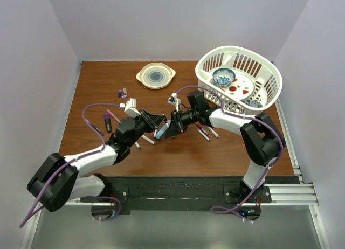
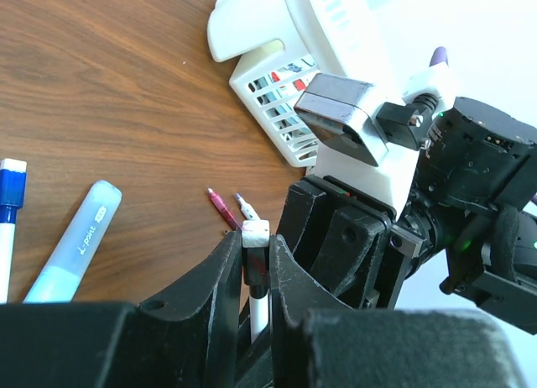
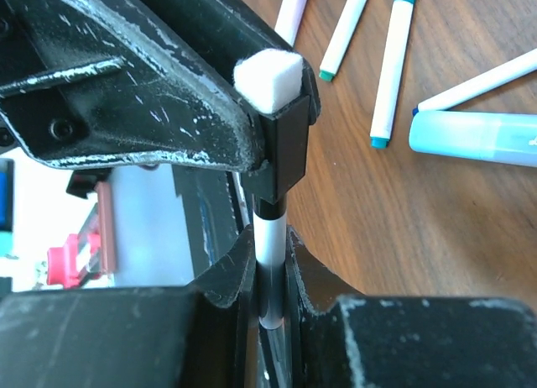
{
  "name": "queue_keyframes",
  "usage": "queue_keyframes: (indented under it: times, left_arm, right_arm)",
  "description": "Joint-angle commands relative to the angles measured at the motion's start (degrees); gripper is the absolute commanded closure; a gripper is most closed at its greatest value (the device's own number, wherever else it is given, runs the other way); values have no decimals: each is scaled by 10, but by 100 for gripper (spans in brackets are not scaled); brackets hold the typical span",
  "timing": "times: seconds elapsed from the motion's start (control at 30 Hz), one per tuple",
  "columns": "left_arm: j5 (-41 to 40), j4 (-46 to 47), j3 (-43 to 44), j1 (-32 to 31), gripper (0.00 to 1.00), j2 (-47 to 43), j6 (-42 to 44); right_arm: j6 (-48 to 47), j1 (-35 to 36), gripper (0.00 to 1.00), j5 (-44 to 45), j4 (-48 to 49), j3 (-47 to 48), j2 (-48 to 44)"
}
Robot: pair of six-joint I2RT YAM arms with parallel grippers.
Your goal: Open the pen caps
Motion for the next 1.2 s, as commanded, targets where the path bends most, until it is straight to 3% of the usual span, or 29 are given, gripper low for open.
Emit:
queue_keyframes:
  times: [0.0, 0.1, 0.23, 0.63, 0.73, 0.77, 0.83, 0.9, 1.03, 1.17]
  left_arm:
    - [-26, 30, -10, 2, 60, -15, -3]
    - [9, 51, -1, 2, 41, -2, 9]
    - [45, 47, 14, 2, 39, 25, 7]
    - [99, 72, 38, 2, 64, 70, 2]
    - [113, 84, 38, 2, 77, 75, -2]
    - [116, 85, 39, 2, 89, 75, -5]
    - [122, 88, 41, 2, 100, 76, -12]
    - [131, 88, 43, 12, 100, 77, -22]
    - [171, 82, 52, 107, 100, 68, -51]
    - [169, 20, 100, 255, 100, 57, -56]
  right_arm:
    - [-92, -5, 100, 11, -85, 40, -16]
    - [-148, -6, 100, -8, -139, 55, -9]
    - [-191, -5, 100, -23, -163, 61, -12]
    - [-209, -5, 100, -23, -181, 70, -2]
    - [-212, -4, 100, -14, -185, 72, -2]
    - [-213, -4, 100, -7, -188, 73, -2]
    - [-218, -5, 100, -3, -193, 73, -2]
    - [-220, -4, 100, 3, -196, 74, -2]
    - [-219, -4, 100, 5, -193, 69, -1]
    - [-220, 4, 100, 14, -195, 67, 4]
